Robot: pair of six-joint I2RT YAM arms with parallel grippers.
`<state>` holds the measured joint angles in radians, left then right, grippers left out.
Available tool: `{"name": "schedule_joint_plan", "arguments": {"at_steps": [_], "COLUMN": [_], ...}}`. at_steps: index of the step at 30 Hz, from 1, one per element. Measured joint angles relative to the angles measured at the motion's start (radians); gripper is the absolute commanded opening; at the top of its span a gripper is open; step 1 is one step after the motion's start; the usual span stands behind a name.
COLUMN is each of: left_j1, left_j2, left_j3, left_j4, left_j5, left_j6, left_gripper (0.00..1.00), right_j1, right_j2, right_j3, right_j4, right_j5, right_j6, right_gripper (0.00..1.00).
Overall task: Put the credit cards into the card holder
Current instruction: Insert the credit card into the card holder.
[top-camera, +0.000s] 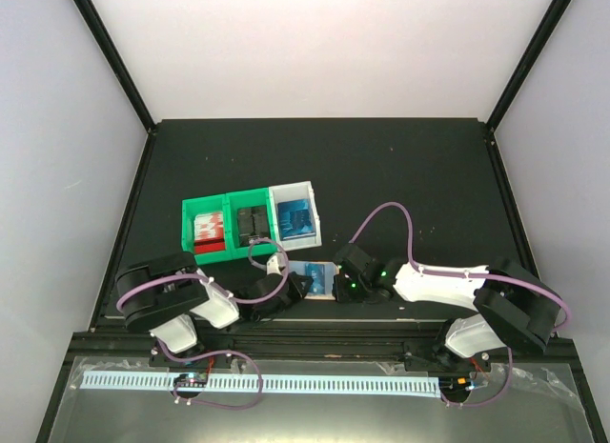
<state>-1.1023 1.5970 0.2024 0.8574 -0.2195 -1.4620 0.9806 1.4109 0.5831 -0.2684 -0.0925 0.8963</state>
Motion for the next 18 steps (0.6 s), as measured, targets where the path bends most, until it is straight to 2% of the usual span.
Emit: {"name": "schedule_joint_plan", "arguments": {"at_steps": [6, 12, 18], "left_j1": [-0.005, -0.015, -0.018], "left_j2": [0.003, -0.07, -0.134], "left_j3": [0.009, 0.058, 0.082], "left_j4": [-0.026, -0.184, -0.296], "left_j5": [0.006, 0.036, 0.07], "left_j6": [0.015, 0.072, 0.122], "left_gripper": [0.2, 0.4, 0.53], "right_j1": [0.0, 0.0, 0.001], "right_j2": [0.0, 0.0, 0.0], "right_j3": [0.0, 0.0, 0.0], "right_j4": [0.0, 0.0, 0.002], "right_j5": [0.0, 0.0, 0.0], "right_j6": [0.0, 0.0, 0.0], "right_gripper": [0.22, 0.22, 0.23]}}
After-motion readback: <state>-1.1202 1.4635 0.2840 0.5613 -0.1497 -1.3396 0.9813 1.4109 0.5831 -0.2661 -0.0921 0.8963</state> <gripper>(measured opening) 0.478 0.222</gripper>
